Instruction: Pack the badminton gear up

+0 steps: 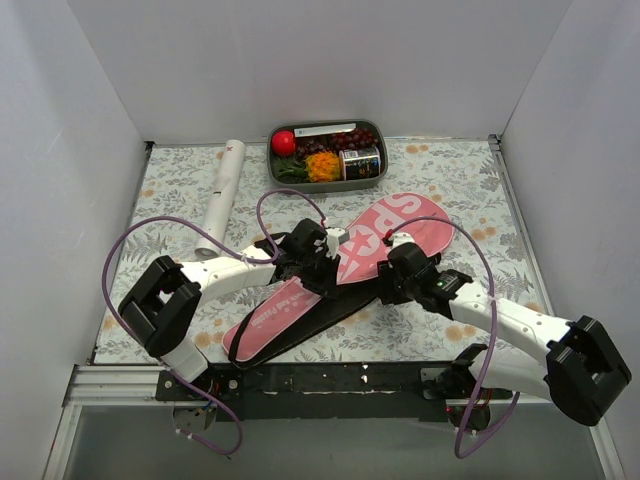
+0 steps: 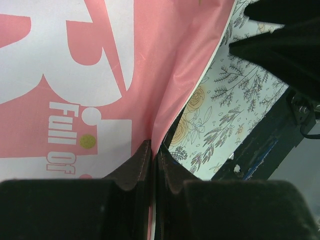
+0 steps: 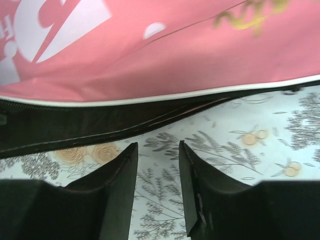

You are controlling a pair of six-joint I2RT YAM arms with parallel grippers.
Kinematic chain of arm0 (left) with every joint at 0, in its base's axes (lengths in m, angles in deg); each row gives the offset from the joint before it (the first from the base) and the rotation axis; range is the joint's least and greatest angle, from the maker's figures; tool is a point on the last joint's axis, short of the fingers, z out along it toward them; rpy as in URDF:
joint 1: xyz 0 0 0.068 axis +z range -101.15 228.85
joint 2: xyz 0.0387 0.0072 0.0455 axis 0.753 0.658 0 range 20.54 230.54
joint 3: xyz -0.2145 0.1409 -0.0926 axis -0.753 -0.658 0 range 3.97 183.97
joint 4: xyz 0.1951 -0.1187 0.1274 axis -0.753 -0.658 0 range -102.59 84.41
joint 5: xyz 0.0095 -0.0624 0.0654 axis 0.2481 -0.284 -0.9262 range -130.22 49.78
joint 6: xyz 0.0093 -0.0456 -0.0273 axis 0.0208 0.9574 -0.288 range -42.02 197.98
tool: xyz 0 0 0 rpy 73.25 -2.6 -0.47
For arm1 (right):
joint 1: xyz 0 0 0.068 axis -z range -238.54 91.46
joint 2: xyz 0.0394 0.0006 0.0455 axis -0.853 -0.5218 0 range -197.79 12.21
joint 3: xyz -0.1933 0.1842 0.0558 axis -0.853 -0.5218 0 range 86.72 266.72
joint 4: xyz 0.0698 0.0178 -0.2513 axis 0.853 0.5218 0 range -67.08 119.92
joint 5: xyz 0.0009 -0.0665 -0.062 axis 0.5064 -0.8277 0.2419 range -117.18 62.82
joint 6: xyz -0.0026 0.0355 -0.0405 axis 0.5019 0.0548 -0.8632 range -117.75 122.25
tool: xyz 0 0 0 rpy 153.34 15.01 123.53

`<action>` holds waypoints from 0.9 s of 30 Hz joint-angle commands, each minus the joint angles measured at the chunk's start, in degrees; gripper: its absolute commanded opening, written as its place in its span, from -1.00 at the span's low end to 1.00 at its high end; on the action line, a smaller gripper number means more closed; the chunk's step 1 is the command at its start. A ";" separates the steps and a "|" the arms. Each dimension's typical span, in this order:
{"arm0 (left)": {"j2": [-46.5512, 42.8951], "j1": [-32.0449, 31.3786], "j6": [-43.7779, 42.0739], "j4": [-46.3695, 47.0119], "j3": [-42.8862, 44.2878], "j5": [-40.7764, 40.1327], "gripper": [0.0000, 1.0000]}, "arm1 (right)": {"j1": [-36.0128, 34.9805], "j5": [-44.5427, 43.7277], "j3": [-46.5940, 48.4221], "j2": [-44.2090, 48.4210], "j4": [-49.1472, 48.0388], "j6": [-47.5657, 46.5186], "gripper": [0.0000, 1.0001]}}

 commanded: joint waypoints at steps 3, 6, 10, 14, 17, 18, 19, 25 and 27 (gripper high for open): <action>-3.87 -0.21 -0.85 -2.40 3.00 -0.17 -0.88 | 7.30 -6.05 1.75 5.00 0.99 2.17 -0.03; -5.71 -0.21 -1.99 -5.21 4.06 -1.13 -0.88 | 9.42 -6.85 0.52 7.37 -2.18 -0.11 0.00; -7.65 -0.21 -3.14 -8.56 6.25 -1.58 -0.88 | 10.66 -6.41 -0.90 10.89 -7.55 -3.37 0.02; -8.62 -0.13 -4.10 -10.76 8.45 -1.05 -0.86 | 10.75 -5.80 -0.46 14.14 -5.46 -6.98 0.02; -8.53 -0.13 -4.80 -11.91 9.86 -0.87 -0.86 | 10.75 -4.57 1.39 15.37 -2.03 -8.73 0.01; -8.36 -0.13 -4.89 -12.34 10.38 -0.87 -0.86 | 10.75 -3.17 2.09 15.73 -1.41 -9.43 0.00; -8.36 -0.13 -5.07 -12.43 10.74 -0.87 -0.86 | 10.75 -2.81 2.27 15.99 -0.79 -10.05 -0.02; -8.62 -0.13 -6.13 -13.84 11.88 -0.70 -0.86 | 10.92 -6.76 0.69 19.42 -1.40 -12.34 -0.03; -9.06 -0.13 -6.30 -14.19 11.71 -0.87 -0.86 | 11.44 -7.64 0.60 19.42 -2.10 -13.22 -0.03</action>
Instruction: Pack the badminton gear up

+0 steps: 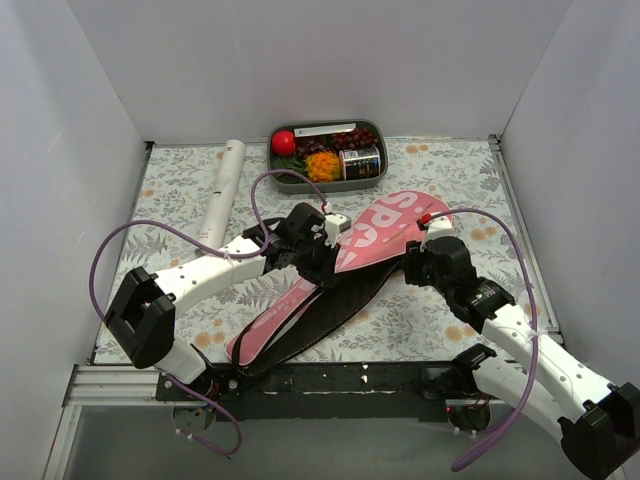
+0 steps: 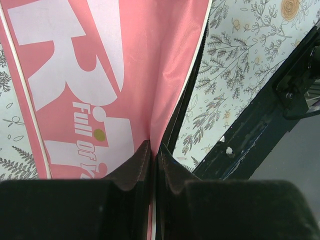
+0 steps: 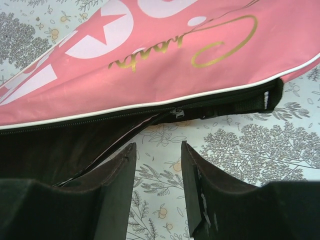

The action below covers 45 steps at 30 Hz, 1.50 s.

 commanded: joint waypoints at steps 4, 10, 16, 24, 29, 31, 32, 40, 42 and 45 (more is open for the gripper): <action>-4.65 -0.13 -1.47 -1.34 2.70 0.90 -0.86 | 2.01 -2.16 1.50 -1.20 -2.36 -3.49 -0.04; -6.75 0.14 -1.82 -2.49 2.70 0.46 -0.85 | 2.63 -1.37 0.71 -4.89 -3.42 -3.23 -0.07; -7.55 0.66 -2.53 -2.84 2.18 0.55 -0.85 | 2.80 0.57 -0.35 -6.74 -4.91 -3.50 -0.07; -7.73 1.02 -2.70 -2.40 1.91 1.25 -0.84 | 2.80 0.05 0.09 -10.16 -9.57 -3.94 -0.10; -7.38 1.02 -2.79 -2.57 2.09 1.69 -0.84 | 2.80 0.13 0.62 -13.33 -12.38 -3.94 -0.13; -7.38 1.02 -2.88 -2.57 2.09 1.60 -0.85 | 2.80 0.05 0.53 -14.47 -13.26 -3.94 -0.14; -7.37 1.10 -3.05 -2.66 2.17 1.60 -0.85 | 2.80 -0.04 0.44 -14.65 -13.96 -3.85 -0.14; -7.11 1.54 -3.50 -2.93 2.09 1.86 -0.85 | 2.72 -0.22 -1.14 -13.43 -18.27 -4.02 -0.38; -6.76 1.63 -3.50 -2.66 2.00 2.30 -0.84 | 2.80 -0.39 -1.40 -12.90 -18.89 -4.37 -0.54; -6.41 1.72 -3.50 -2.31 1.91 2.48 -0.85 | 2.80 -0.31 -1.49 -12.63 -18.98 -5.08 -0.75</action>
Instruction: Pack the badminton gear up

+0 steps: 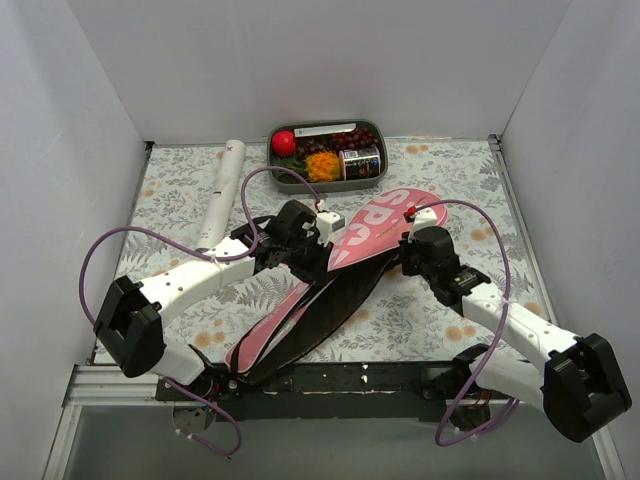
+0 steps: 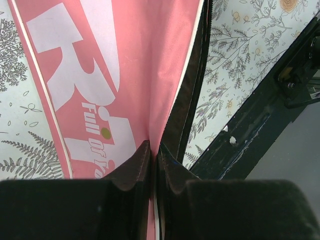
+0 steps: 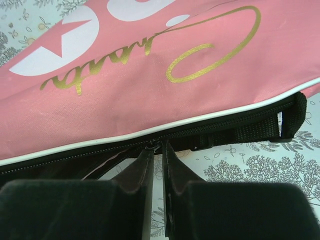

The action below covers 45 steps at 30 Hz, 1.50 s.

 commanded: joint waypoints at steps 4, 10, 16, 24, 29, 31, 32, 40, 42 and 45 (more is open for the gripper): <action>-2.01 0.36 -0.46 2.10 2.02 2.55 -0.85 | 0.27 -0.46 -0.33 1.40 -4.20 -1.61 -0.97; -0.43 0.36 0.33 3.51 1.93 2.63 -0.85 | 0.27 3.67 0.28 2.28 -1.40 -0.38 -0.97; 2.99 0.36 2.09 7.02 1.58 4.04 -0.86 | 0.18 12.19 2.39 1.05 7.39 3.66 -0.97; 8.88 0.36 4.55 13.09 1.14 6.50 -0.92 | -6.57 16.77 -0.42 1.75 8.10 9.46 -0.97; 10.64 0.19 5.60 15.55 0.97 8.08 -0.94 | -14.57 15.10 -0.78 -1.49 4.42 13.51 -0.97; 11.17 0.10 5.78 15.99 1.05 8.17 -0.94 | -19.23 14.05 -0.07 -4.12 3.27 15.61 -0.97; 11.26 -0.07 5.87 16.34 0.97 8.26 -0.94 | -20.64 14.04 0.28 -4.92 1.61 16.32 -0.97; 10.65 -0.51 5.17 16.70 1.76 8.43 -0.76 | -28.91 11.86 1.51 -9.85 -4.73 21.60 -0.97; 8.98 -0.51 4.73 16.61 1.32 8.26 -0.36 | -28.91 9.84 1.69 -9.32 -3.77 21.34 -0.97; 6.88 -0.51 3.41 15.65 0.79 8.35 -0.07 | -28.82 7.90 1.87 -8.36 -1.83 20.98 -0.97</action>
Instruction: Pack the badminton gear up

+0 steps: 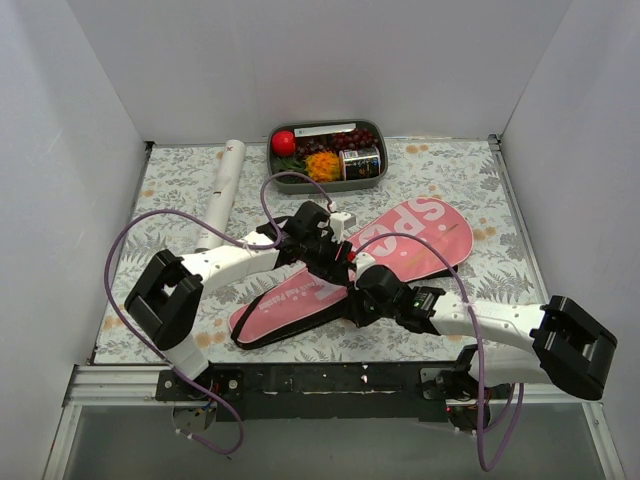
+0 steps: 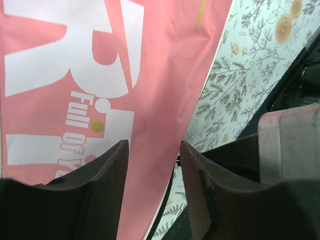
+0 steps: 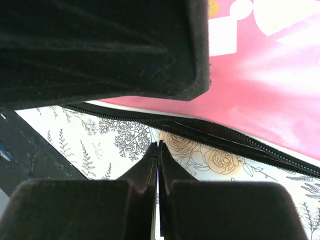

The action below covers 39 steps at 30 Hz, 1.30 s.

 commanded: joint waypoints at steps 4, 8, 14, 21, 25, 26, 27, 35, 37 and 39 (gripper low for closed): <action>-7.24 -0.62 -2.36 0.90 1.08 2.01 -0.02 | 0.20 -2.91 2.19 2.29 -1.17 1.22 -0.97; -7.77 -0.62 -3.07 -1.12 1.16 0.42 0.04 | 0.29 -5.71 3.86 4.14 6.80 0.26 -0.97; -4.62 -0.62 -3.25 0.28 1.60 -1.69 0.05 | 4.92 -16.09 7.73 8.00 19.12 1.75 -0.24; 5.30 -0.62 -1.23 7.22 1.34 1.29 -0.12 | 17.77 -12.23 3.51 17.06 21.68 2.28 -0.05; 11.12 -0.62 0.09 9.77 3.00 0.08 -0.20 | 18.92 -11.79 3.16 16.89 23.79 2.45 -0.05; 12.00 -0.62 0.09 10.21 3.53 -1.15 -0.22 | 19.01 -11.52 2.81 16.63 23.70 2.37 -0.05; 13.92 -0.62 0.01 10.22 4.14 -2.12 -0.23 | 19.01 -10.48 2.46 16.62 23.53 2.37 -0.05; 20.88 0.34 -2.10 6.62 11.79 -15.64 -0.33 | 19.19 -8.80 1.14 16.45 22.56 1.23 -0.04; 21.41 1.13 -2.45 6.44 11.89 -16.71 -0.34 | 19.10 -9.58 0.96 15.66 23.17 1.31 -0.05; 21.67 1.48 -2.80 6.17 11.62 -18.03 -0.37 | 19.19 -11.43 0.70 14.96 23.18 1.93 -0.05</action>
